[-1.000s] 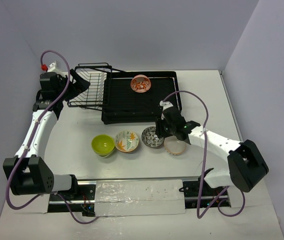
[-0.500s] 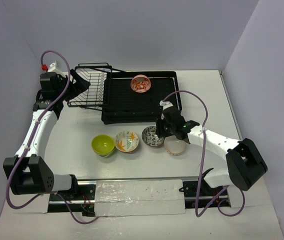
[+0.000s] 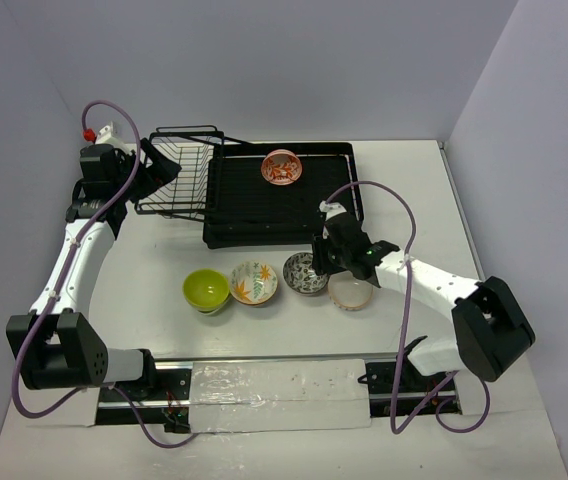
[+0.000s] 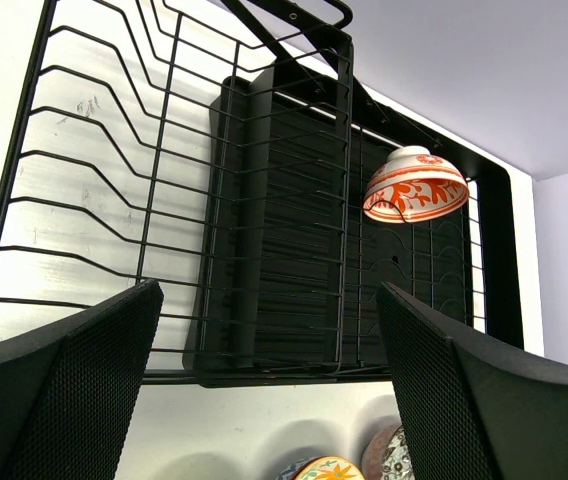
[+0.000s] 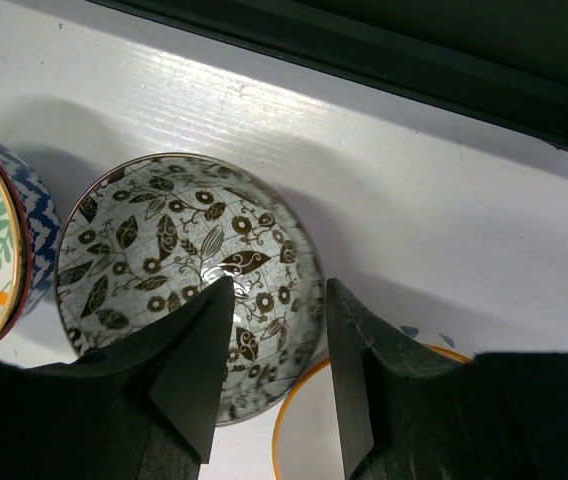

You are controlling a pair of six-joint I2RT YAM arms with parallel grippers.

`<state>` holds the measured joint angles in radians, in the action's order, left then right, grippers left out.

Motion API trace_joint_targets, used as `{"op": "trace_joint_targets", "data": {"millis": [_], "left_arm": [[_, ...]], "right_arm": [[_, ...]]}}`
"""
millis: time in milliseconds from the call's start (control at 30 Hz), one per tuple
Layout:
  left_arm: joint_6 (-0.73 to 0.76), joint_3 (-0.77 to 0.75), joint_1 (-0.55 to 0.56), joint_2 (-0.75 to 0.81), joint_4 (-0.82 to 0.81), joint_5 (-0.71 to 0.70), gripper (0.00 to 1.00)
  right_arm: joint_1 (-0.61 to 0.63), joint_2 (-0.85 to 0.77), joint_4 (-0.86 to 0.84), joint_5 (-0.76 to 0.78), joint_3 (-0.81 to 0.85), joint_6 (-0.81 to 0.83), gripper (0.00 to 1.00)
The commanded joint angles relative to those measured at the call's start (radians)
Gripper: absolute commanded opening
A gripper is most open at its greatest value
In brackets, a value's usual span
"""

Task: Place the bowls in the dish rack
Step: Pick up the bowl from the center of the board.

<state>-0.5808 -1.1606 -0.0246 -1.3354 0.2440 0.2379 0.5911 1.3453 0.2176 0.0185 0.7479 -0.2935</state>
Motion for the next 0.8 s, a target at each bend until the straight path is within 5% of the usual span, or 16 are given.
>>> {"op": "trace_joint_targets", "data": {"millis": [0, 500, 767], "left_arm": [[0.002, -0.002, -0.005, 0.002, -0.049, 0.011, 0.93], [-0.001, -0.002, -0.003, -0.001, -0.052, 0.02, 0.94], [-0.002, -0.002, -0.005, -0.001, -0.052, 0.026, 0.93]], "right_arm": [[-0.004, -0.043, -0.024, 0.012, 0.001, 0.008, 0.49], [-0.004, -0.002, -0.009, -0.011, 0.021, 0.013, 0.47], [-0.004, 0.052, 0.014, -0.035, 0.051, 0.017, 0.38]]}}
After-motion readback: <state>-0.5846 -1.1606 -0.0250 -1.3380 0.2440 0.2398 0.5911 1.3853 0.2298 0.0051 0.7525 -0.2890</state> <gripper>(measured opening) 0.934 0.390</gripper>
